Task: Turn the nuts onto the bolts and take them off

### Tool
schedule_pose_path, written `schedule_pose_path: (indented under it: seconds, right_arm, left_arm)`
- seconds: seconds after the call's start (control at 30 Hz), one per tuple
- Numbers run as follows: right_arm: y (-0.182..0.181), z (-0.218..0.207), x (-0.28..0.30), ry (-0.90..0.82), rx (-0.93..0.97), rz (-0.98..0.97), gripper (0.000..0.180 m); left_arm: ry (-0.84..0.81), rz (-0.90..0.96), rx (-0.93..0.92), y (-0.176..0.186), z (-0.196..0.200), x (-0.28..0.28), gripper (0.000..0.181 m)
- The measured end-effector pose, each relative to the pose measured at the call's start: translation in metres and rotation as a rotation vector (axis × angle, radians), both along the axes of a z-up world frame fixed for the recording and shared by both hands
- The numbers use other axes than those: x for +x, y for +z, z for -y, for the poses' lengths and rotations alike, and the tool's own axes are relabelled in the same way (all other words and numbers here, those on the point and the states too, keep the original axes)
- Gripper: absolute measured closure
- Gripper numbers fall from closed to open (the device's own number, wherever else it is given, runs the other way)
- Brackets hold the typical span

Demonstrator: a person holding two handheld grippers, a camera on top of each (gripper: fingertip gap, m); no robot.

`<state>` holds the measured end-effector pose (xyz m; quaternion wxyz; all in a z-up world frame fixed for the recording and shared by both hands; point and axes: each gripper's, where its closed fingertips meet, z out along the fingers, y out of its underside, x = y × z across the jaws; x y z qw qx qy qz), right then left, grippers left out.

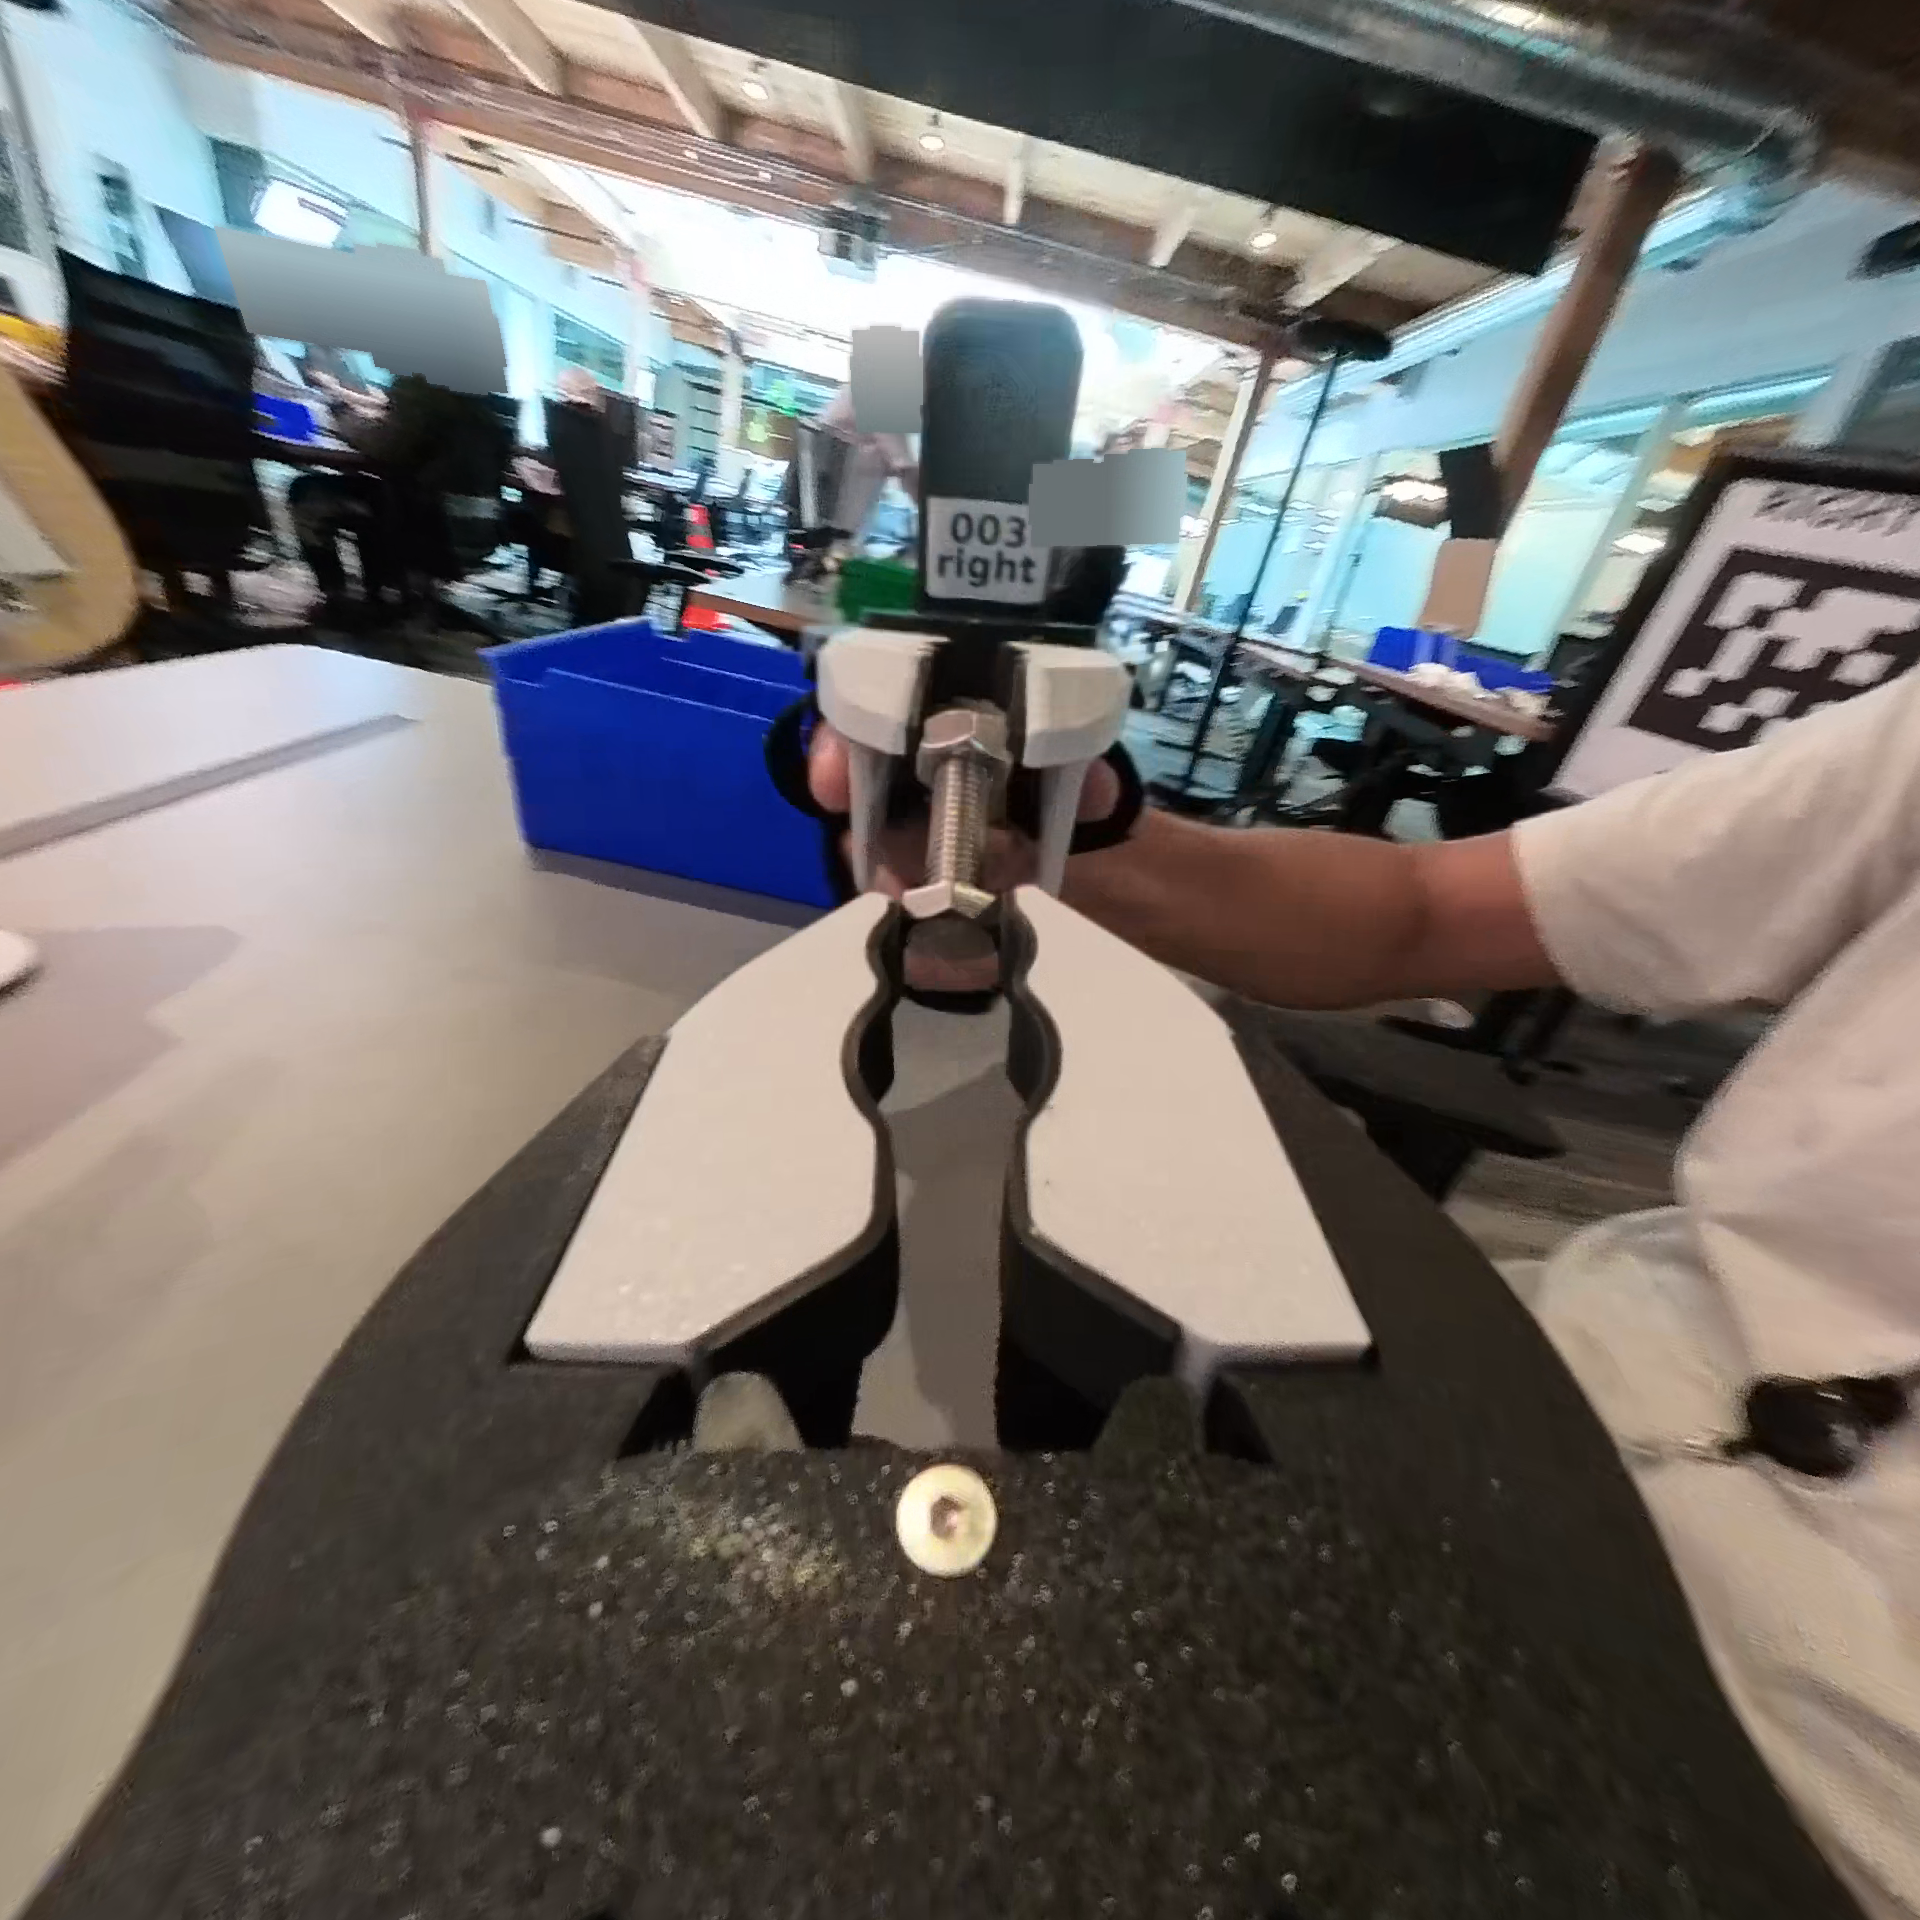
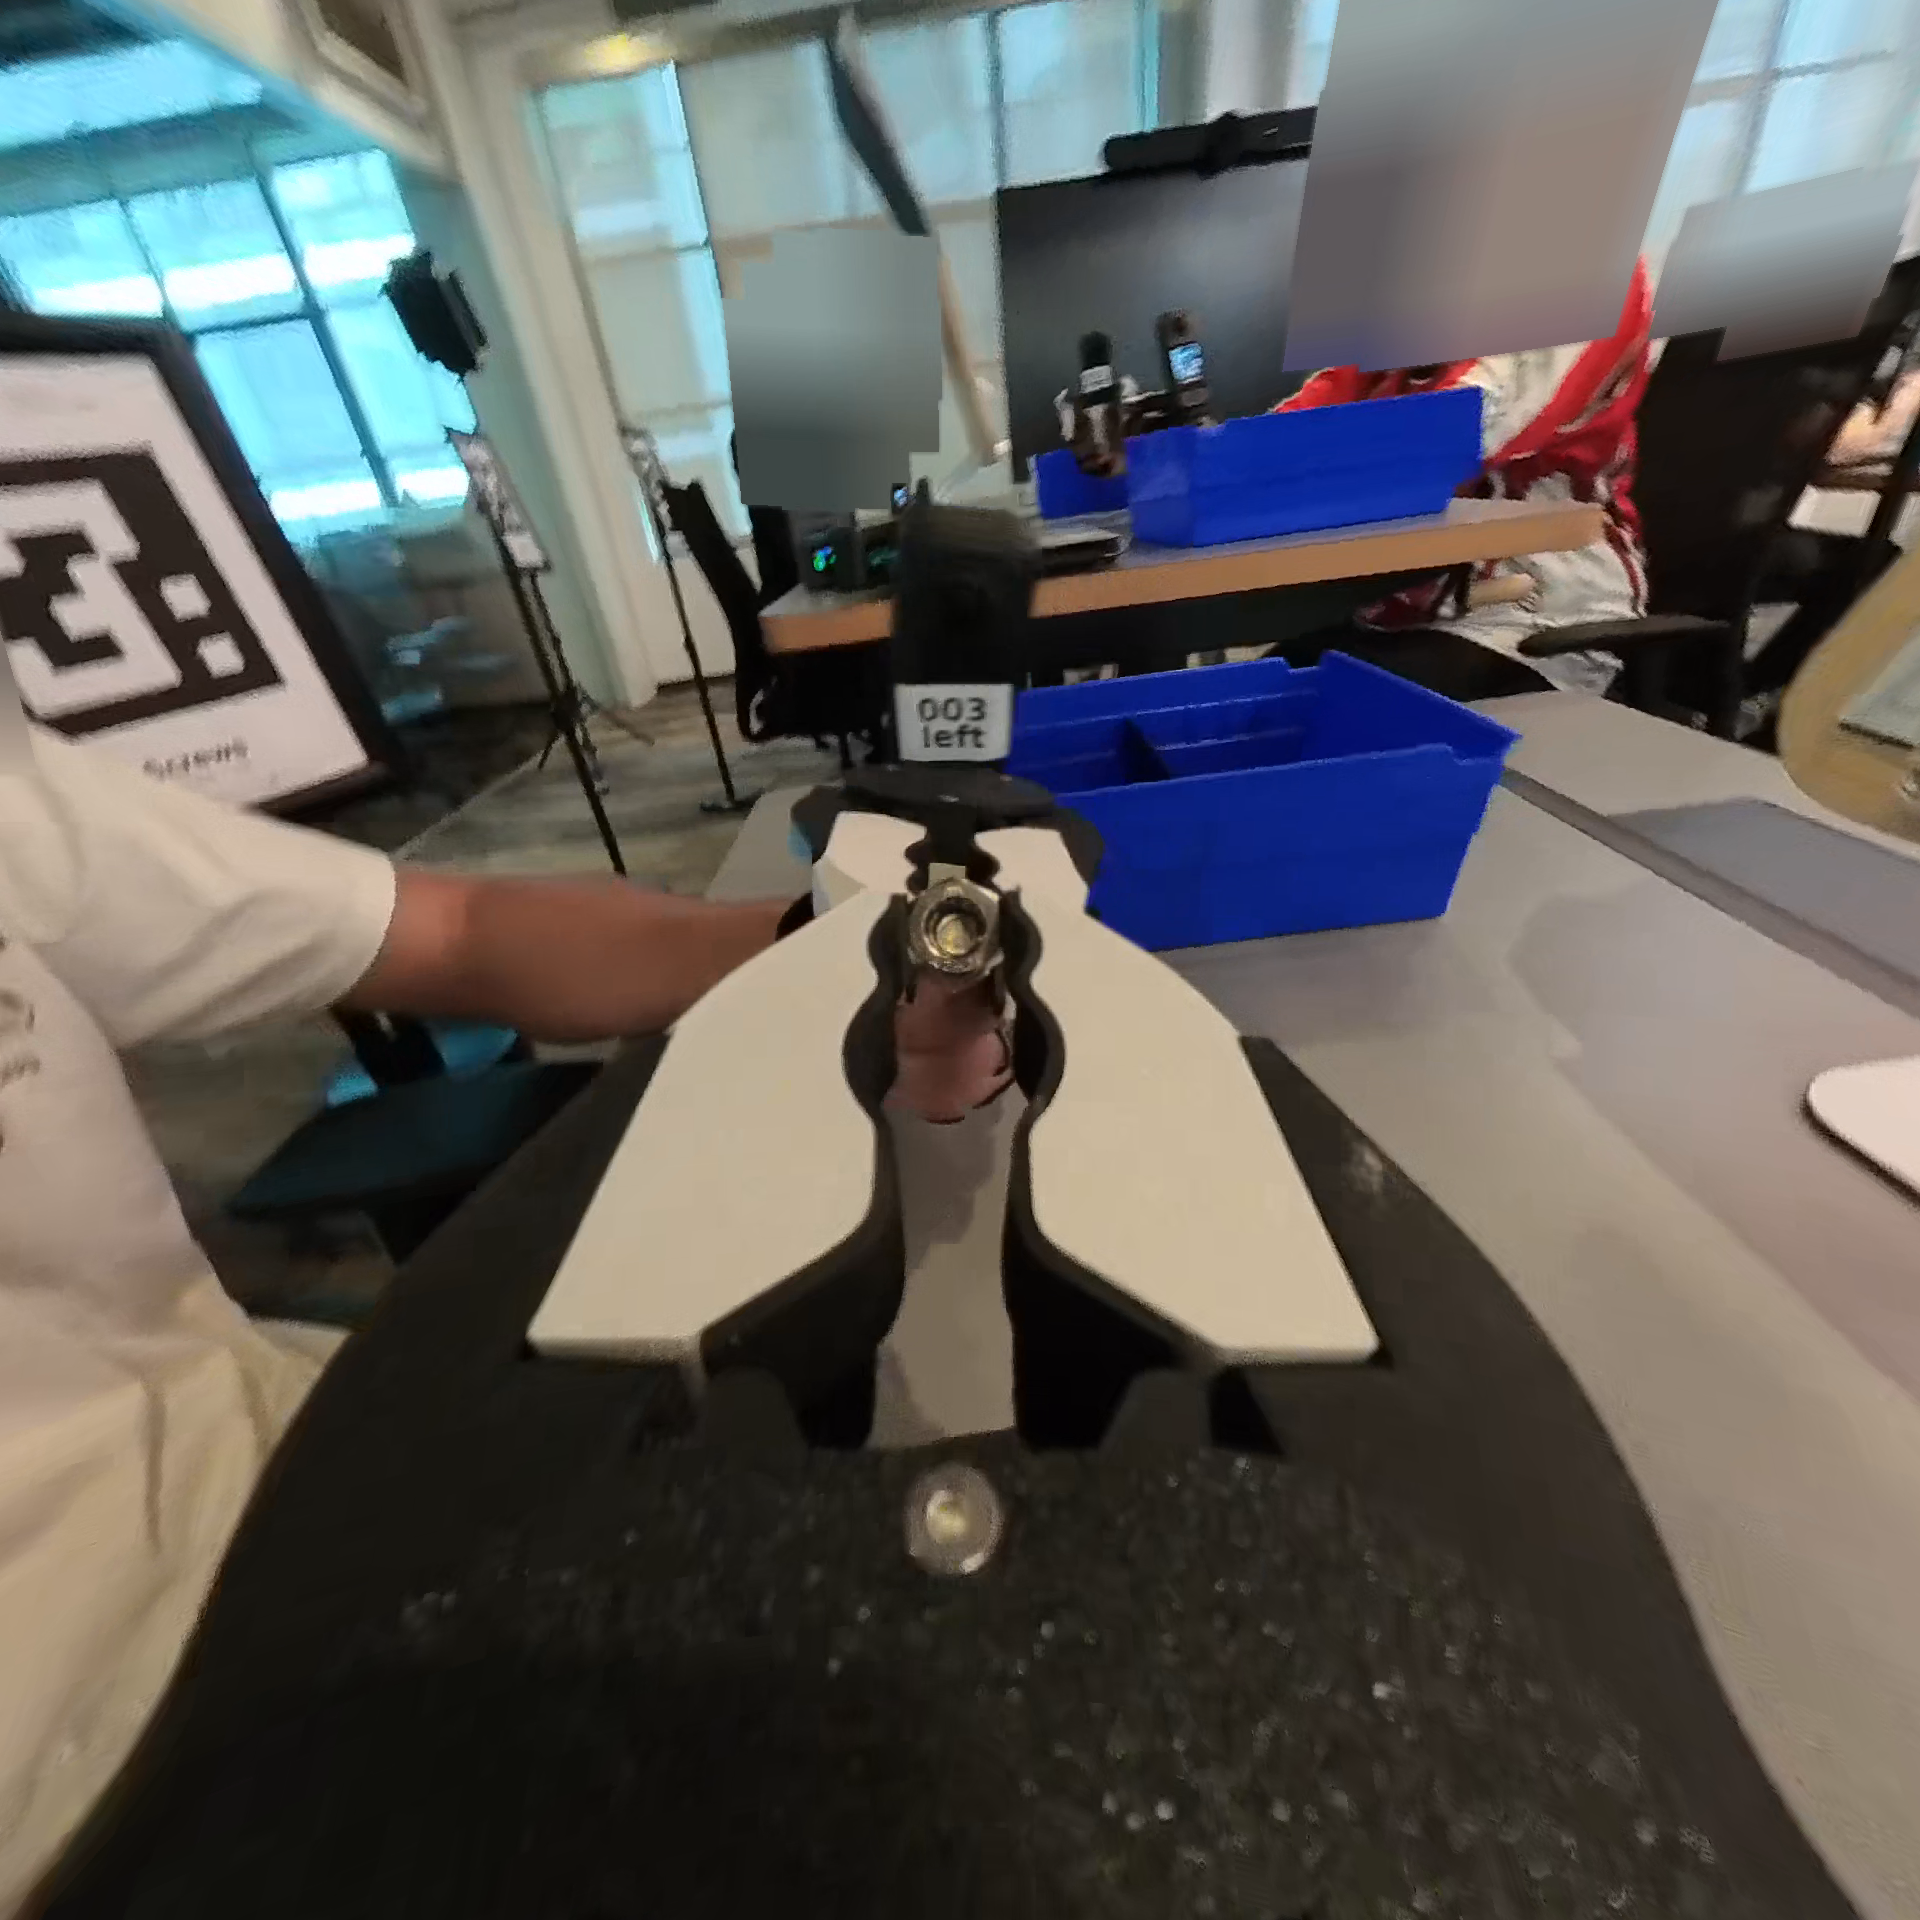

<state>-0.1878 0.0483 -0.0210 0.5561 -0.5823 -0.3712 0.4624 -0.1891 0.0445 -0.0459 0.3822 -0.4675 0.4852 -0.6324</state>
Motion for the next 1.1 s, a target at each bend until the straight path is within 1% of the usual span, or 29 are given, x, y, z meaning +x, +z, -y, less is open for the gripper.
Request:
schedule_pose_path:
  seconds: [0.13,0.3,0.47,0.57,0.7,0.77,0.97,1.07,1.1]
  right_arm:
    - [-0.006,-0.011,0.007,-0.085,-0.179,-0.124,0.163]
    - [-0.018,-0.022,0.014,-0.134,-0.439,-0.254,0.163]
    - [-0.032,-0.029,0.017,-0.159,-0.747,-0.377,0.163]
    - [-0.037,-0.03,0.019,-0.197,-0.821,-0.393,0.163]
    - [-0.031,-0.029,0.019,-0.222,-0.809,-0.418,0.163]
    - [-0.022,-0.026,0.018,-0.211,-0.688,-0.4,0.163]
    - [-0.004,-0.007,0.01,-0.114,-0.272,-0.183,0.163]
    - [0.002,-0.001,0.006,-0.094,-0.179,-0.122,0.163]
    - [0.002,-0.004,0.006,-0.114,-0.184,-0.117,0.163]
  left_arm:
    - [0.162,-0.036,0.142,-0.006,-0.011,0.006,0.164]
    - [0.32,-0.098,0.314,-0.015,-0.023,0.01,0.164]
    - [0.401,-0.161,0.45,-0.025,-0.03,0.01,0.164]
    - [0.417,-0.182,0.484,-0.029,-0.031,0.012,0.164]
    - [0.413,-0.147,0.436,-0.023,-0.029,0.012,0.164]
    - [0.384,-0.111,0.365,-0.016,-0.025,0.012,0.164]
    - [0.139,-0.002,0.071,0.0,-0.005,0.007,0.164]
    - [0.056,0.039,-0.022,0.006,0.0,0.004,0.164]
    - [0.074,0.046,-0.016,0.006,-0.002,0.004,0.164]
